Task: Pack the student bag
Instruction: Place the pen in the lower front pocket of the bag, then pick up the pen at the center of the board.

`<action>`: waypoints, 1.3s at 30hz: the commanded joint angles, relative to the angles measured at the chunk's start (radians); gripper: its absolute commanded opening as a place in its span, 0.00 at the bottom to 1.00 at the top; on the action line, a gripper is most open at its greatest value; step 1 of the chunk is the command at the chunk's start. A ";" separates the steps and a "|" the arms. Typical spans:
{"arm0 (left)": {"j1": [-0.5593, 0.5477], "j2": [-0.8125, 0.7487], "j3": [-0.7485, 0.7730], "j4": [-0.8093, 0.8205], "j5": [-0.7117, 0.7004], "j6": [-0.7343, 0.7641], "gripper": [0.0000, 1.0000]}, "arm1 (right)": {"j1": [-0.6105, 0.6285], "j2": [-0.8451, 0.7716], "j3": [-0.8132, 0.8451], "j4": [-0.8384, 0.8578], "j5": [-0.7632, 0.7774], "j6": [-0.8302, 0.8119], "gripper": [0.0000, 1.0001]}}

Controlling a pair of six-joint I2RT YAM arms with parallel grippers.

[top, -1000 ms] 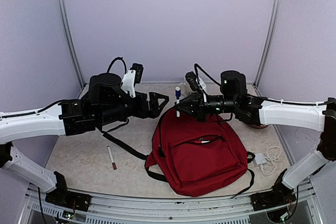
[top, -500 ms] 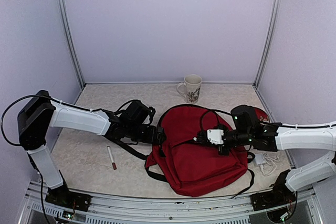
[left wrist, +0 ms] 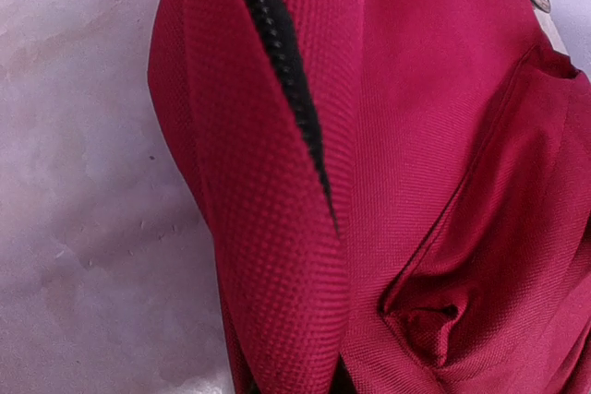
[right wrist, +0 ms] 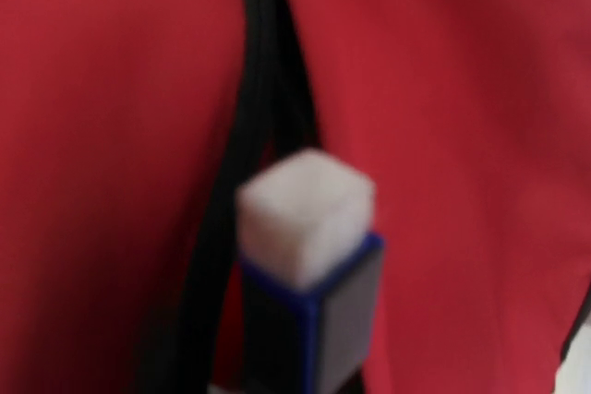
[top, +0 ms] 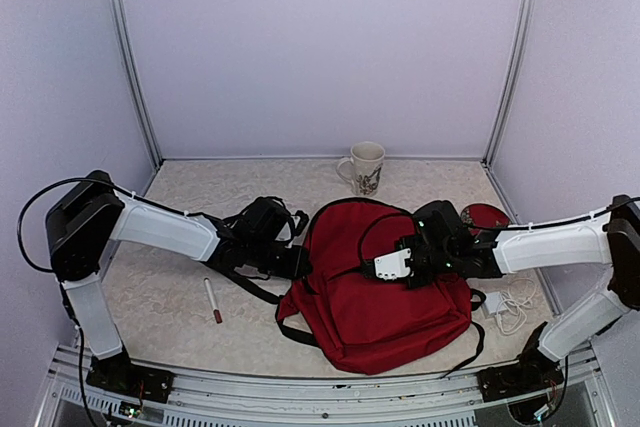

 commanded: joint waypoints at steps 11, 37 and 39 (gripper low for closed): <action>0.007 -0.072 -0.029 0.026 -0.004 0.032 0.00 | 0.026 -0.028 0.102 -0.137 0.125 0.061 0.56; 0.034 -0.440 -0.022 -0.900 -0.582 -0.475 0.83 | 0.027 -0.253 0.204 0.002 -0.118 0.723 0.60; 0.033 -0.480 -0.133 -0.903 -0.528 -0.530 0.83 | 0.029 -0.224 0.219 -0.020 -0.110 0.742 0.59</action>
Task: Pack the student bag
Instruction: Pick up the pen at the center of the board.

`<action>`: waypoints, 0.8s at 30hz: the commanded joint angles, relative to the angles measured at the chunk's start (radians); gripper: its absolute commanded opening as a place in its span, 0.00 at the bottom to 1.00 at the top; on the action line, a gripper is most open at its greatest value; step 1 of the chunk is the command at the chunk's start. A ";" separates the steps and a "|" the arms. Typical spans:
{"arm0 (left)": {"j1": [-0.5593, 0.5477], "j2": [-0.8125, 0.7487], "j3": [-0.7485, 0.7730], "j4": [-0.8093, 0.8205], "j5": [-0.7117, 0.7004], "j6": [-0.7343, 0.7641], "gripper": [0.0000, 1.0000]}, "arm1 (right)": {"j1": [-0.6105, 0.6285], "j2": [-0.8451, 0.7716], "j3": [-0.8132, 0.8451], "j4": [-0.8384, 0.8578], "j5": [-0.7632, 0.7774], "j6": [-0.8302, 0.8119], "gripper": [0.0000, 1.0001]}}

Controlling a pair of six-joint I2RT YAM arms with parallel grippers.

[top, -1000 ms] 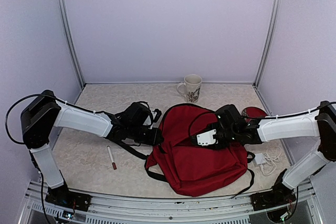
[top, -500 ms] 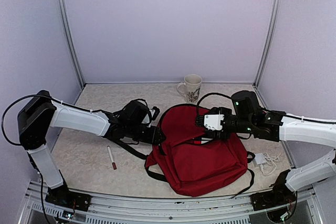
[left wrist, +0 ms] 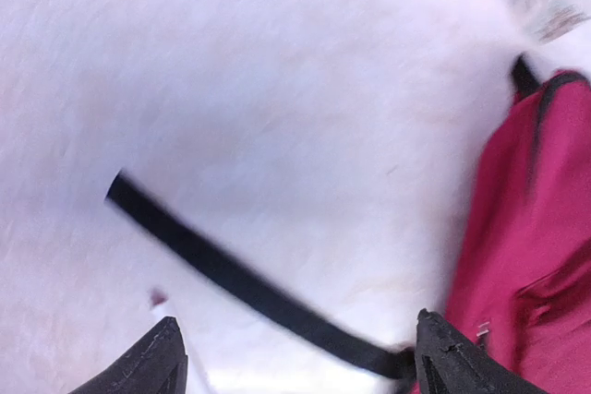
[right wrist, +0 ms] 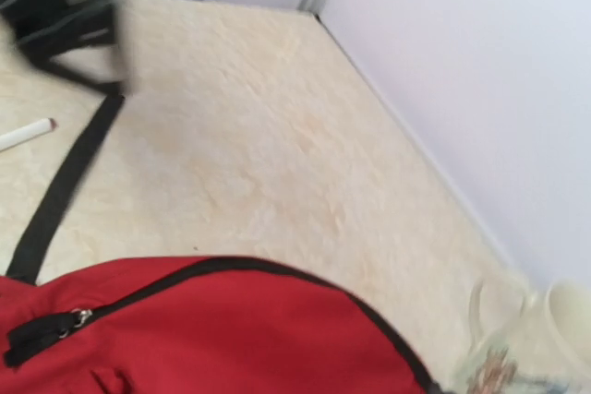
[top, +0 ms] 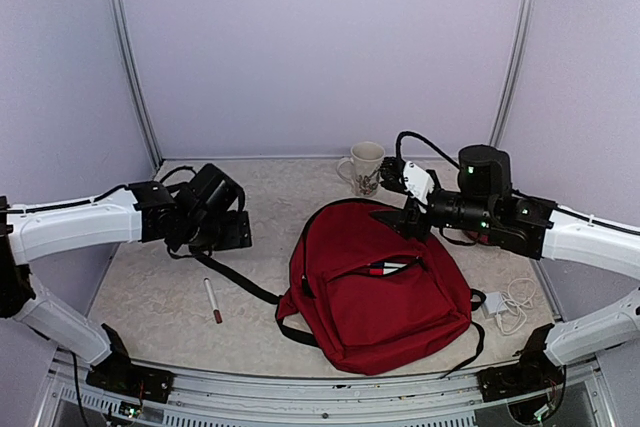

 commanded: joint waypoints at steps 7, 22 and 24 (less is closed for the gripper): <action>0.007 -0.101 -0.339 -0.100 0.123 -0.245 0.82 | 0.020 0.114 0.062 -0.077 0.062 0.130 0.58; 0.059 0.058 -0.343 0.048 0.173 -0.111 0.62 | 0.033 0.129 0.052 -0.082 0.046 0.152 0.58; 0.061 0.064 -0.354 0.057 0.189 -0.104 0.41 | 0.035 0.129 0.051 -0.080 0.046 0.151 0.58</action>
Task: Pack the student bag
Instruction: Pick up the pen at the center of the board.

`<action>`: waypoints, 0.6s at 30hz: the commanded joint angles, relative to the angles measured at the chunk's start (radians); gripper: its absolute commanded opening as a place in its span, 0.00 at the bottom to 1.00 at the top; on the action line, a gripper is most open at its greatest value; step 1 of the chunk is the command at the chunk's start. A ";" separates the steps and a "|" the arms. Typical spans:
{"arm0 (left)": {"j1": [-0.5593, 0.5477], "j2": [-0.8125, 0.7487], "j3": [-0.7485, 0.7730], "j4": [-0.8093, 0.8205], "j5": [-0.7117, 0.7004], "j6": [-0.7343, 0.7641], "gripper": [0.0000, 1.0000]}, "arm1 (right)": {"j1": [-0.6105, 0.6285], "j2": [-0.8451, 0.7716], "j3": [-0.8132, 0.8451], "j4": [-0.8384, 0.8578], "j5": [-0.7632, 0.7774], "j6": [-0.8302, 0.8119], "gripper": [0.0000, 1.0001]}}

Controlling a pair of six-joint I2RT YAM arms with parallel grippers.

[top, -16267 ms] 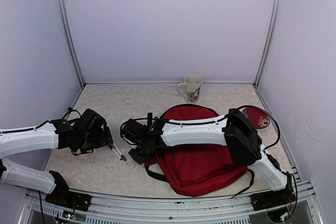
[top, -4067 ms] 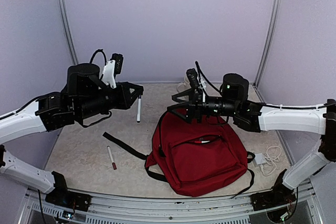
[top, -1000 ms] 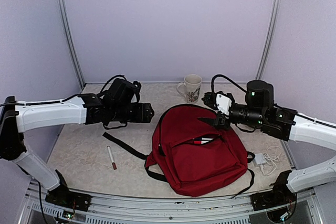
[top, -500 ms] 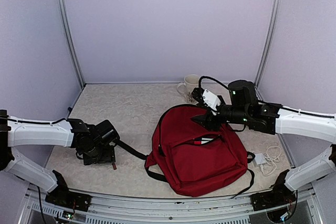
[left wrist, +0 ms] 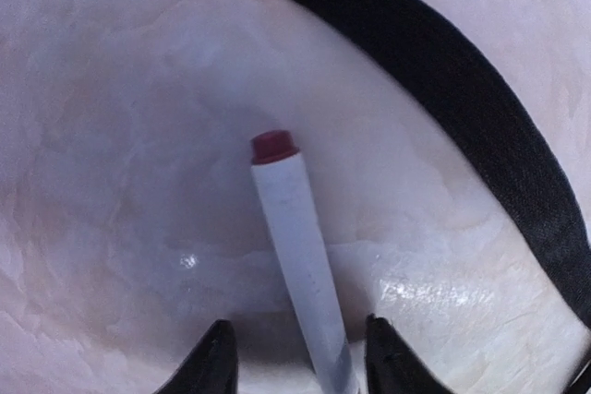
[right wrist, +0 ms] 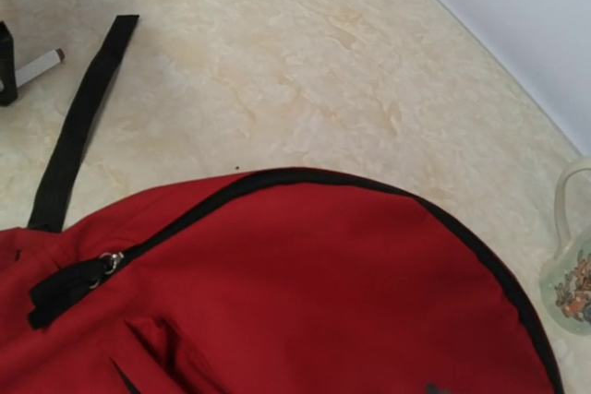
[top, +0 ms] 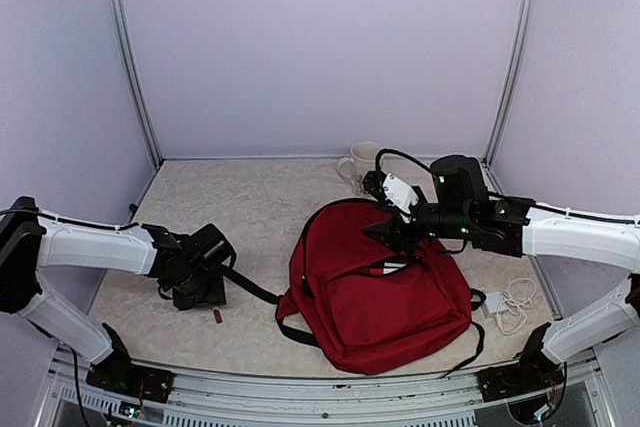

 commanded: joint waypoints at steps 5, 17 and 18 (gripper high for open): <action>0.018 0.023 -0.056 0.037 0.054 0.043 0.08 | 0.019 0.009 0.021 -0.005 -0.004 0.017 0.58; 0.010 -0.111 -0.091 0.065 0.066 0.046 0.00 | 0.027 0.013 0.029 0.009 -0.047 0.022 0.58; 0.009 -0.137 -0.086 0.065 0.054 0.052 0.00 | 0.028 0.019 0.027 0.021 -0.061 0.034 0.58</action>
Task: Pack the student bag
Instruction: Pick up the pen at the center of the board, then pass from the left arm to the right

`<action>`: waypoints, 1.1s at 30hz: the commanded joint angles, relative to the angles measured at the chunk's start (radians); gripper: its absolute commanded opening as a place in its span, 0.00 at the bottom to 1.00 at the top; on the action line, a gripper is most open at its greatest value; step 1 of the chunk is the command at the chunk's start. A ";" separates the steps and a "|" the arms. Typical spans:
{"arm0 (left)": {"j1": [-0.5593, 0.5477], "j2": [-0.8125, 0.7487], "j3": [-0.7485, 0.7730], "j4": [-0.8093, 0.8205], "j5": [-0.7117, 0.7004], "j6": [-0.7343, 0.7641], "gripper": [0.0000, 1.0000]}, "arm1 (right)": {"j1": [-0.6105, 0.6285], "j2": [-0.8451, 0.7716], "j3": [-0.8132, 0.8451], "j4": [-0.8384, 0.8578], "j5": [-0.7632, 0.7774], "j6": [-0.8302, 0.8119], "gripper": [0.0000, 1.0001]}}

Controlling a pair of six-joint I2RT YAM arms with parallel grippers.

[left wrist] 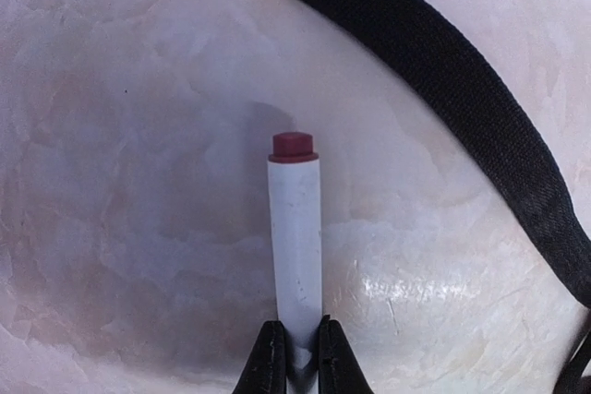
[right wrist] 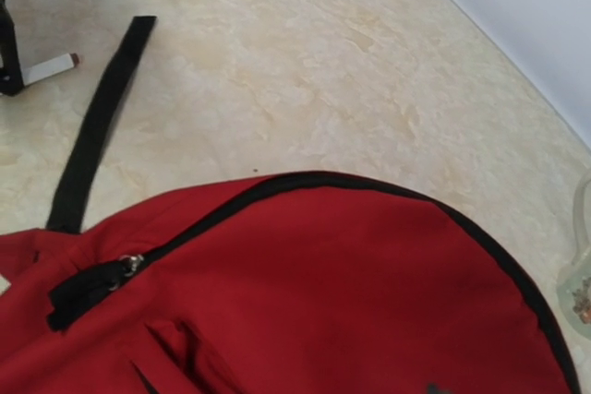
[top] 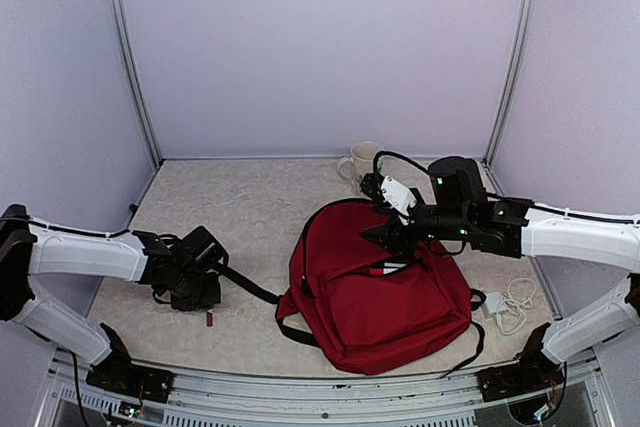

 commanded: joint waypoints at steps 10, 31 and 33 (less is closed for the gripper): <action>-0.039 -0.161 0.028 -0.017 -0.050 0.048 0.00 | 0.016 0.192 0.054 0.367 -0.316 0.365 0.57; -0.393 -0.277 0.286 0.448 -0.133 0.442 0.00 | 0.046 0.368 0.226 0.707 -0.536 0.750 0.62; -0.398 -0.265 0.290 0.460 -0.123 0.450 0.00 | 0.051 0.387 0.230 0.737 -0.548 0.776 0.61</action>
